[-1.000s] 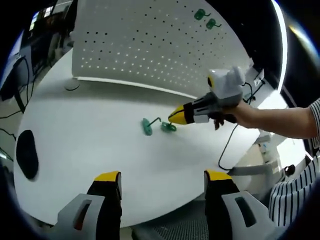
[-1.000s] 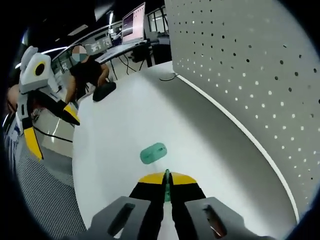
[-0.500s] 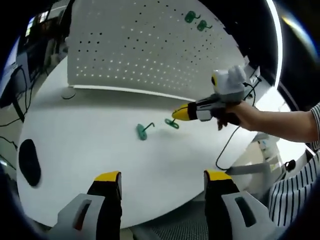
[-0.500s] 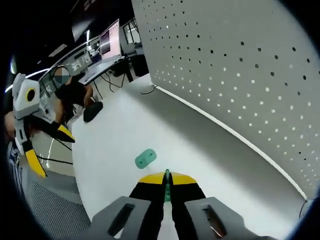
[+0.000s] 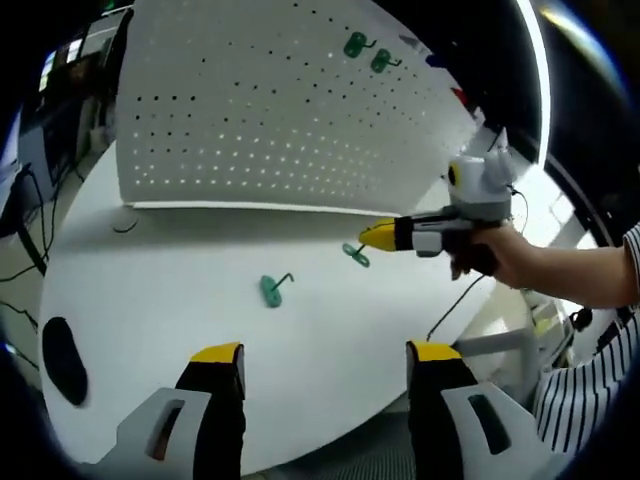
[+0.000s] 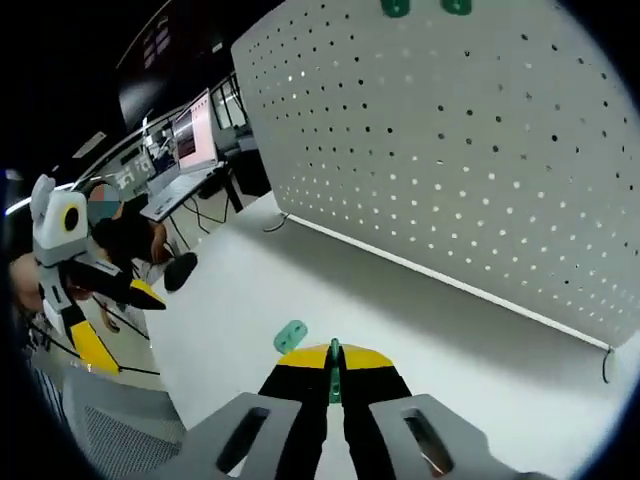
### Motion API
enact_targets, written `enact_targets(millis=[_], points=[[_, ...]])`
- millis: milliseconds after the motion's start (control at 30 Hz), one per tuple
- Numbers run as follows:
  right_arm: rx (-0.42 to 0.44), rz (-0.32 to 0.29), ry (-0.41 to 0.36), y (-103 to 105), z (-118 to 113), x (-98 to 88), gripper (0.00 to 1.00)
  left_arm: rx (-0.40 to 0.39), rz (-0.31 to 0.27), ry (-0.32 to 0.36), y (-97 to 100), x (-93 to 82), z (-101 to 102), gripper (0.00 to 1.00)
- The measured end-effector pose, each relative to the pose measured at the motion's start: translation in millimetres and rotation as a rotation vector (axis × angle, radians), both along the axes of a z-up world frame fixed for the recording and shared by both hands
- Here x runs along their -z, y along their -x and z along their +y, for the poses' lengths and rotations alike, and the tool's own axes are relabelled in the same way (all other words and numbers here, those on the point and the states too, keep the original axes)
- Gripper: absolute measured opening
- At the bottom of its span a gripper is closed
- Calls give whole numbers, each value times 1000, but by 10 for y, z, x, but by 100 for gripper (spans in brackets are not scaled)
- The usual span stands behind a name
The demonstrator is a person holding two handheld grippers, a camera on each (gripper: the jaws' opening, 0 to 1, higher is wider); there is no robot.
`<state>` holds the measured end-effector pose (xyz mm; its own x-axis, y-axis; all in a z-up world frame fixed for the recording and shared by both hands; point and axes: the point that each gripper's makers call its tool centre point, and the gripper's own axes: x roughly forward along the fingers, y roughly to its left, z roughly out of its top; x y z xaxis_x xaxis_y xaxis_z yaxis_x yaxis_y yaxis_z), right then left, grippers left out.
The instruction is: Insert the hook assembly into the mounting plate slot until the hook locks in place.
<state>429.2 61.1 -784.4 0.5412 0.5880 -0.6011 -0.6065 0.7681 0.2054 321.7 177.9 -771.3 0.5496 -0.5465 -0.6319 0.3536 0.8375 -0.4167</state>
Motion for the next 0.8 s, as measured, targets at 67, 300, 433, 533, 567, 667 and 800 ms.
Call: enact_targets(millis=[67,300,433,533,567,667,800], points=[[46,-4,-39,23,-27,-85,0,7,-7,0,-31,-23,-28,66],[177,12,-163,122,-62,-274,0,23,-31,6,-111,-116,-147,66],[275,52,-265,186,-70,-355,0,22,-47,16,-156,-161,-216,66],[305,57,-304,233,-53,-416,0,22,-54,14,-180,-171,-263,66],[312,58,-324,252,-30,-445,0,23,-57,12,-187,-171,-284,66],[313,60,-348,291,26,-516,0,23,-64,-1,-207,-166,-312,65],[361,82,-443,323,85,-668,0,-8,-50,-24,-245,-132,-280,65]])
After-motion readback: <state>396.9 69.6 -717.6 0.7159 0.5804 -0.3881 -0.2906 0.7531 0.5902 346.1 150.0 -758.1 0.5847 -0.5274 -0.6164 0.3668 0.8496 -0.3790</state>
